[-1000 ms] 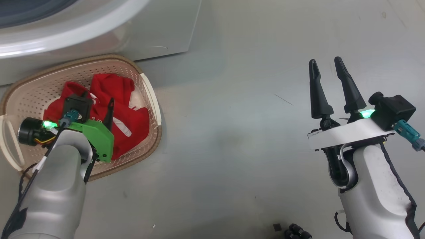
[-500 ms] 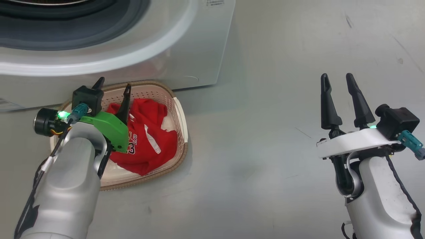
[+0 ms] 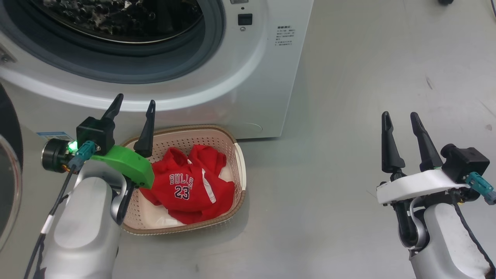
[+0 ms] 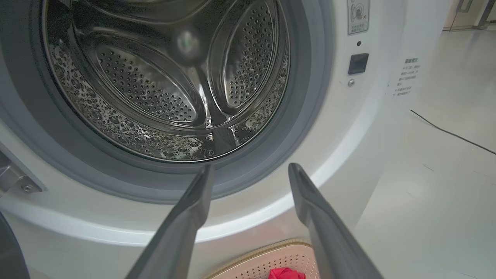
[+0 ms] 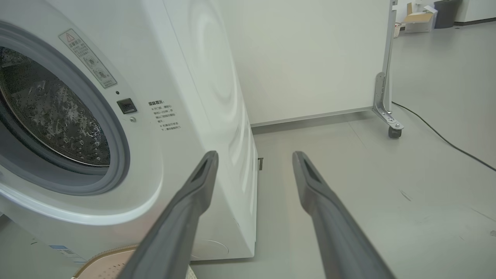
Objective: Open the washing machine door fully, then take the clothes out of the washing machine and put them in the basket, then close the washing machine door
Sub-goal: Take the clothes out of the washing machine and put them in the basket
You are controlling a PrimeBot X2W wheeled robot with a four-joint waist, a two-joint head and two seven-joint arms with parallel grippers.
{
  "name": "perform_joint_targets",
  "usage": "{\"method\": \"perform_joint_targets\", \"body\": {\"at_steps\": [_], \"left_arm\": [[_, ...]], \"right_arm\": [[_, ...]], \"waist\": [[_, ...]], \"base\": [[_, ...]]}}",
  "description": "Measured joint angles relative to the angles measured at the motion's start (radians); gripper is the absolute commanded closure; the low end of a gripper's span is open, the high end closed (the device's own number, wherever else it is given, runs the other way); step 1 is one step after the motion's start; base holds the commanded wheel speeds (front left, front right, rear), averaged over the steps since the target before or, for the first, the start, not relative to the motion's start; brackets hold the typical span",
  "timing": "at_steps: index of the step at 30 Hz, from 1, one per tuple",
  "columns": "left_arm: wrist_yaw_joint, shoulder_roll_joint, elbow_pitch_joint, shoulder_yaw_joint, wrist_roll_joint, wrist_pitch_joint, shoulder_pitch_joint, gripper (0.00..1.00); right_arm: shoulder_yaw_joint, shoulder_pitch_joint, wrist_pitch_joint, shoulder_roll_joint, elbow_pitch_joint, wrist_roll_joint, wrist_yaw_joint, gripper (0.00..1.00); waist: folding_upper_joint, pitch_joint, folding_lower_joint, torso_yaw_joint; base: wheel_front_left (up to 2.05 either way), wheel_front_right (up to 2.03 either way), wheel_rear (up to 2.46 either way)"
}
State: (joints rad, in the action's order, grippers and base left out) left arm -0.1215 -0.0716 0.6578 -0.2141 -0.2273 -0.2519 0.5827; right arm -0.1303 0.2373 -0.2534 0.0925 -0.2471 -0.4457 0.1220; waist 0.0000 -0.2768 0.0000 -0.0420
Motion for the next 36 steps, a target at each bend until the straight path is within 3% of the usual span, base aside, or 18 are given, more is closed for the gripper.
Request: {"method": "perform_joint_targets", "body": {"at_steps": [17, 36], "left_arm": [[-0.001, -0.006, -0.175, 0.081, -0.028, 0.000, -0.244, 0.00], [0.012, -0.005, -0.322, 0.141, -0.045, 0.000, -0.435, 0.00]], "right_arm": [[-0.004, -0.094, 0.000, 0.000, -0.005, 0.000, 0.000, 0.00], [-0.019, -0.147, 0.000, -0.004, -0.006, 0.000, 0.000, 0.00]], "waist": [[0.0000, 0.162, 0.0000, 0.090], [0.0000, 0.242, 0.0000, 0.113]], "base": [[0.00, 0.00, 0.00], [0.00, 0.00, 0.00]]}}
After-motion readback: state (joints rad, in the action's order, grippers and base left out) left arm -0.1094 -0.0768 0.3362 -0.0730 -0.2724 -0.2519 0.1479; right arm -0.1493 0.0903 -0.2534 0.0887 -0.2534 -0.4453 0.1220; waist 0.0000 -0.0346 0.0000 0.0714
